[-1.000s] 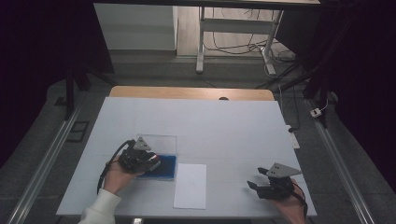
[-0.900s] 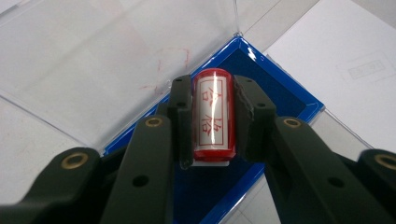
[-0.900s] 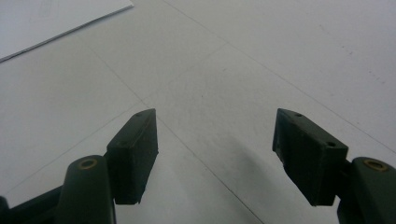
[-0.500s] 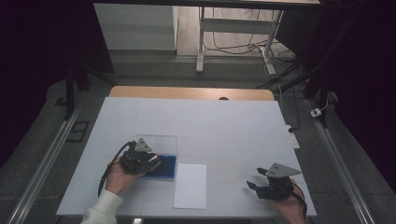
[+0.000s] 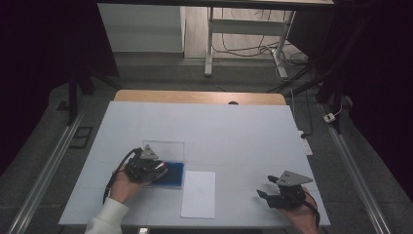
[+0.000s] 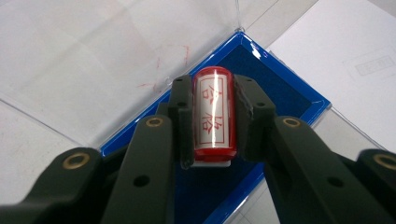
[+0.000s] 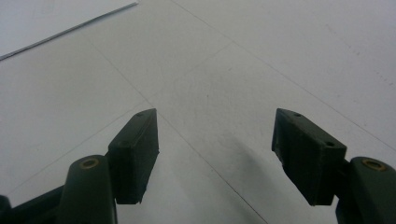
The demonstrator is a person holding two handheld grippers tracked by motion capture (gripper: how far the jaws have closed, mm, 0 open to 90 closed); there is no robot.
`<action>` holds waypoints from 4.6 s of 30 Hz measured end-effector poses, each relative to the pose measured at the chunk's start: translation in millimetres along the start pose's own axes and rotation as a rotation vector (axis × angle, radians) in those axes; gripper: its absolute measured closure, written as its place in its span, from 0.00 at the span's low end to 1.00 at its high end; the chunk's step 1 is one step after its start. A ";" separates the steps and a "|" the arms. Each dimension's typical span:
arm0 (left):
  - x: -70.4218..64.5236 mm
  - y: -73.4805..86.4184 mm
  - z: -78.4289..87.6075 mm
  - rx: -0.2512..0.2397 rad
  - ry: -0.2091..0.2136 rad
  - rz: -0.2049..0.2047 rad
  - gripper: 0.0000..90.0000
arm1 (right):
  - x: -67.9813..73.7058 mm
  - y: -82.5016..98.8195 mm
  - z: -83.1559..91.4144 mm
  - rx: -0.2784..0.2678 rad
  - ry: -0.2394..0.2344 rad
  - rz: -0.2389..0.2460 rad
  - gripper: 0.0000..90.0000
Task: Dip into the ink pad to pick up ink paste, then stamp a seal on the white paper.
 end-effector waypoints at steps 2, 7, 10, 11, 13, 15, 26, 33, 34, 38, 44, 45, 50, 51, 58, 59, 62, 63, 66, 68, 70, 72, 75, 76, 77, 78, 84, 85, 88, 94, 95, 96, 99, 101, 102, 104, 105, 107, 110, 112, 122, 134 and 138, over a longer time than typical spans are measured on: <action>0.0 0.0 0.0 0.000 0.000 0.001 0.79 | -0.1 -0.1 0.0 -0.002 -0.001 -0.001 0.35; 0.9 0.8 0.1 -0.010 0.015 0.014 0.79 | 0.6 -0.2 -0.2 0.000 0.001 -0.001 0.35; 0.5 0.6 -0.3 -0.010 0.011 0.011 0.79 | 0.5 -0.3 -0.4 -0.004 0.002 0.000 0.35; 0.5 0.6 -0.3 -0.010 0.011 0.011 0.79 | 0.4 0.0 -0.2 -0.001 0.001 0.001 0.35; 0.6 0.6 -0.3 -0.008 0.012 0.010 0.79 | 0.6 0.2 -0.2 0.001 0.001 -0.002 0.35; 0.2 0.5 -0.3 -0.007 0.006 0.006 0.79 | 0.9 0.1 -0.2 0.003 -0.002 0.001 0.35; 2.8 -3.2 3.1 -0.051 0.022 0.061 0.78 | -0.4 -0.7 2.5 -0.011 0.007 -0.006 0.35; -2.3 -11.4 7.4 -0.077 0.003 0.040 0.78 | -1.9 -0.1 5.0 -0.008 0.016 -0.005 0.35; -2.6 -12.2 8.2 -0.080 0.002 0.037 0.78 | -1.9 0.0 4.9 -0.010 0.013 -0.007 0.35; -0.8 -12.9 10.6 -0.098 0.002 0.042 0.78 | -2.0 0.1 4.6 -0.011 0.014 -0.007 0.35; 0.9 -13.6 14.4 -0.113 0.012 0.050 0.78 | -2.2 0.1 5.1 -0.012 0.013 -0.008 0.35; 0.8 -13.9 15.1 -0.115 0.015 0.050 0.78 | -2.1 0.1 5.1 -0.012 0.013 -0.007 0.35; 0.0 -18.7 22.7 -0.138 0.026 0.049 0.78 | -2.0 0.0 5.0 -0.013 0.013 -0.006 0.35; 0.0 -18.7 22.7 -0.138 0.026 0.049 0.78 | -2.0 0.0 5.0 -0.013 0.013 -0.006 0.35; -4.2 -27.2 34.6 -0.180 0.056 0.056 0.78 | -2.1 -0.2 4.9 -0.013 0.013 -0.004 0.35; -5.6 -28.7 36.0 -0.186 0.062 0.058 0.78 | -2.2 -0.5 4.7 -0.016 0.012 -0.005 0.35; -10.3 -33.4 39.9 -0.200 0.080 0.054 0.78 | -2.0 -0.1 4.7 -0.015 0.011 -0.007 0.35; -11.9 -35.2 41.1 -0.206 0.083 0.051 0.78 | -1.9 0.1 4.7 -0.014 0.011 -0.004 0.35; -17.6 -40.0 44.2 -0.223 0.104 0.047 0.78 | -2.2 0.3 5.0 -0.013 0.011 -0.006 0.35; -20.7 -42.5 46.0 -0.235 0.110 0.041 0.78 | -2.2 0.3 5.0 -0.013 0.011 -0.008 0.35; -24.5 -45.5 47.2 -0.252 0.120 0.044 0.78 | -2.2 0.2 4.5 -0.013 0.011 -0.006 0.35; -28.5 -48.6 47.9 -0.265 0.135 0.045 0.78 | -1.0 0.3 3.5 -0.007 0.006 0.001 0.35; -33.8 -51.6 48.1 -0.269 0.141 0.032 0.78 | -0.8 0.5 3.2 -0.006 0.006 0.003 0.35; -35.4 -52.4 48.4 -0.269 0.144 0.027 0.78 | -0.7 0.5 3.3 -0.007 0.006 0.001 0.35; -37.0 -53.4 48.5 -0.271 0.146 0.023 0.78 | -1.1 0.6 3.5 -0.007 0.008 0.001 0.36; -38.6 -54.2 48.5 -0.271 0.146 0.018 0.78 | -1.5 0.7 3.9 -0.005 0.011 0.002 0.35; -50.4 -59.2 45.2 -0.265 0.159 -0.017 0.78 | -1.5 0.9 3.7 -0.011 0.007 -0.002 0.36; -52.3 -59.5 44.4 -0.263 0.162 -0.020 0.78 | -1.2 0.9 3.9 -0.011 0.007 -0.001 0.36; -57.2 -60.0 41.7 -0.256 0.169 -0.033 0.78 | -0.9 0.7 4.2 -0.012 0.008 0.000 0.36; -68.1 -61.2 36.5 -0.246 0.186 -0.056 0.77 | -1.1 0.4 4.3 -0.013 0.010 0.000 0.36; -69.7 -61.2 35.5 -0.244 0.189 -0.062 0.77 | -0.7 -0.1 4.3 -0.015 0.009 -0.002 0.36; -71.3 -61.0 34.4 -0.240 0.192 -0.065 0.77 | -0.7 -0.1 4.3 -0.015 0.009 -0.002 0.36; -75.9 -59.9 30.0 -0.226 0.200 -0.075 0.77 | -1.1 -0.5 4.6 -0.019 0.008 -0.004 0.36; -79.4 -58.8 26.6 -0.214 0.207 -0.084 0.77 | -1.6 -0.8 5.2 -0.020 0.010 -0.006 0.36; -81.3 -58.3 24.6 -0.209 0.210 -0.086 0.77 | -1.6 -0.8 5.2 -0.020 0.010 -0.006 0.36; -84.9 -57.4 20.7 -0.195 0.216 -0.098 0.77 | -2.0 -1.1 5.0 -0.022 0.011 -0.006 0.36; -86.8 -56.9 18.8 -0.190 0.217 -0.103 0.77 | -2.0 -1.1 4.9 -0.022 0.011 -0.005 0.36; -90.5 -55.9 15.7 -0.181 0.225 -0.107 0.77 | -1.4 -1.0 4.8 -0.022 0.010 -0.004 0.36; -93.7 -54.3 11.8 -0.165 0.229 -0.117 0.77 | -1.4 -0.7 5.1 -0.021 0.010 -0.005 0.36; -95.5 -53.6 9.8 -0.160 0.231 -0.119 0.77 | -1.2 -0.9 5.0 -0.022 0.009 -0.003 0.36; -104.5 -50.8 -5.0 -0.124 0.244 -0.132 0.77 | -0.8 0.1 4.5 -0.010 0.007 0.004 0.36; -113.6 -48.4 -20.1 -0.092 0.253 -0.151 0.77 | -0.4 1.1 3.4 -0.005 0.006 0.002 0.36; -115.6 -46.5 -24.9 -0.077 0.255 -0.159 0.77 | -0.1 1.3 3.1 -0.003 0.004 0.003 0.36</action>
Point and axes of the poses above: each handheld gripper's, and its own axes: z roughly backward along the jaws, y roughly out of its underside, x roughly to its left, the point moved 9 cm from there along -z, roughly forward along the jaws, and after that the axes turned 6 degrees about -x, right-handed, at the moved point
